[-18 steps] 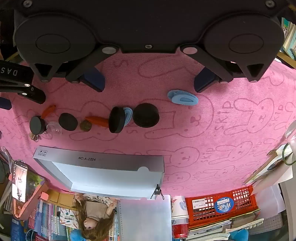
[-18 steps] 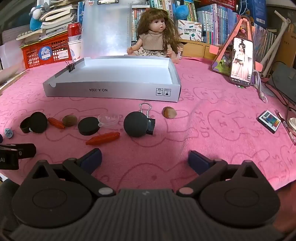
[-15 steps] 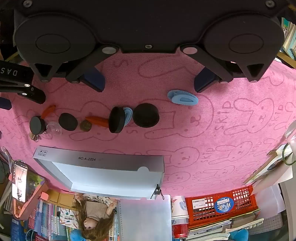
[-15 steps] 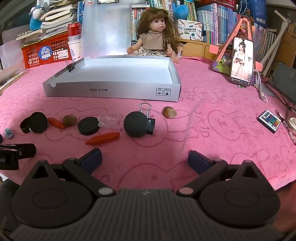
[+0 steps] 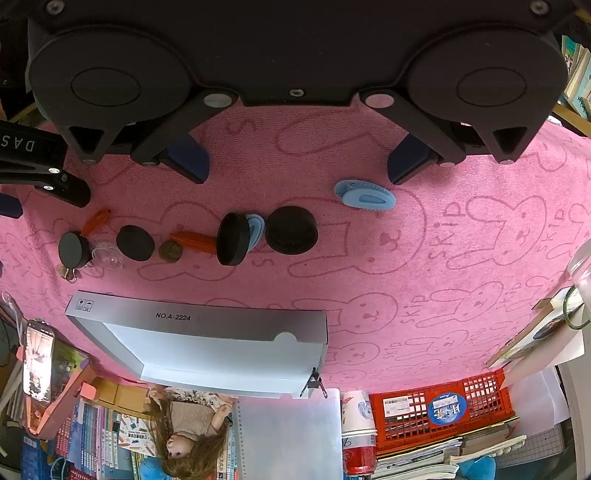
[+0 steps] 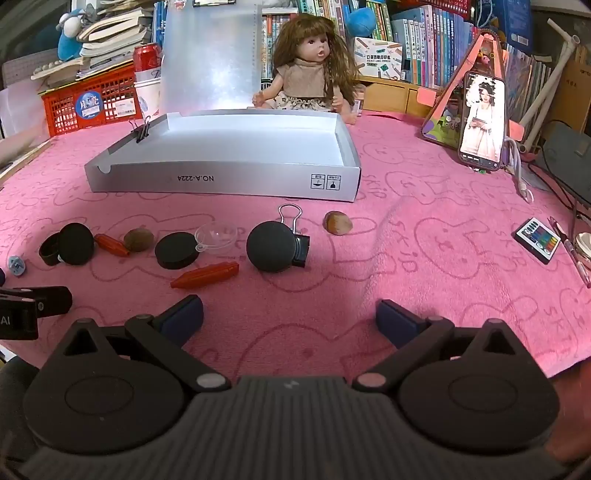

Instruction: Organize rigid objects

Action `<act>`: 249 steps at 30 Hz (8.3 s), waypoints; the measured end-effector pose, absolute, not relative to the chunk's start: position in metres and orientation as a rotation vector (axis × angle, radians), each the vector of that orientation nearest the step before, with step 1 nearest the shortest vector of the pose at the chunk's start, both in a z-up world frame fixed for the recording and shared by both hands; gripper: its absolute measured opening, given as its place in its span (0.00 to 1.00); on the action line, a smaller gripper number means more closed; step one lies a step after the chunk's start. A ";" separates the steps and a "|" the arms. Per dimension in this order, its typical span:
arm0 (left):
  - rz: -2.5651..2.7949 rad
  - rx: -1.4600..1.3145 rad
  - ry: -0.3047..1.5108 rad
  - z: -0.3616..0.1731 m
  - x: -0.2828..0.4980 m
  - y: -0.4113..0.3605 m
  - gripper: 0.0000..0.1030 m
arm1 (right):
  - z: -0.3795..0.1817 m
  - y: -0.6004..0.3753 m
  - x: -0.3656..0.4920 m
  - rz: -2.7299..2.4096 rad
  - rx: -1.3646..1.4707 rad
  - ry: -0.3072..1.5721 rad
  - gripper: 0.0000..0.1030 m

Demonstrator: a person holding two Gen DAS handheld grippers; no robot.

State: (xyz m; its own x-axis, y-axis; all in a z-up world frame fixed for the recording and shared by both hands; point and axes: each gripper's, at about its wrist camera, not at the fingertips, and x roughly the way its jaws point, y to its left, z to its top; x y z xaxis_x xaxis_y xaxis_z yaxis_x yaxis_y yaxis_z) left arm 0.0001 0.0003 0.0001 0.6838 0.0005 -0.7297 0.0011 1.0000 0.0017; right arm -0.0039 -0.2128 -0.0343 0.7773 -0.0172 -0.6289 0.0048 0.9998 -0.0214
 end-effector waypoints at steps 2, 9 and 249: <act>0.000 0.003 0.816 0.000 0.000 0.000 1.00 | -0.035 -0.212 -0.003 -0.012 -0.018 0.679 1.00; 0.000 0.003 0.817 0.000 0.000 0.000 1.00 | -0.036 -0.211 -0.004 -0.015 -0.016 0.678 1.00; -0.170 0.116 0.629 0.049 0.122 -0.036 0.84 | 0.036 -0.235 0.118 0.150 0.037 0.596 1.00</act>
State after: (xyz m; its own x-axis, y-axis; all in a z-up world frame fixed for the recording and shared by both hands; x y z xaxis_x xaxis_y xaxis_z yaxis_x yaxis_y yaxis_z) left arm 0.1220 -0.0359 0.0490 0.7952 -0.1227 -0.5939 0.1928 0.9796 0.0558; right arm 0.1176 -0.2353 0.0360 0.8170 0.1513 -0.5564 -0.1300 0.9884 0.0780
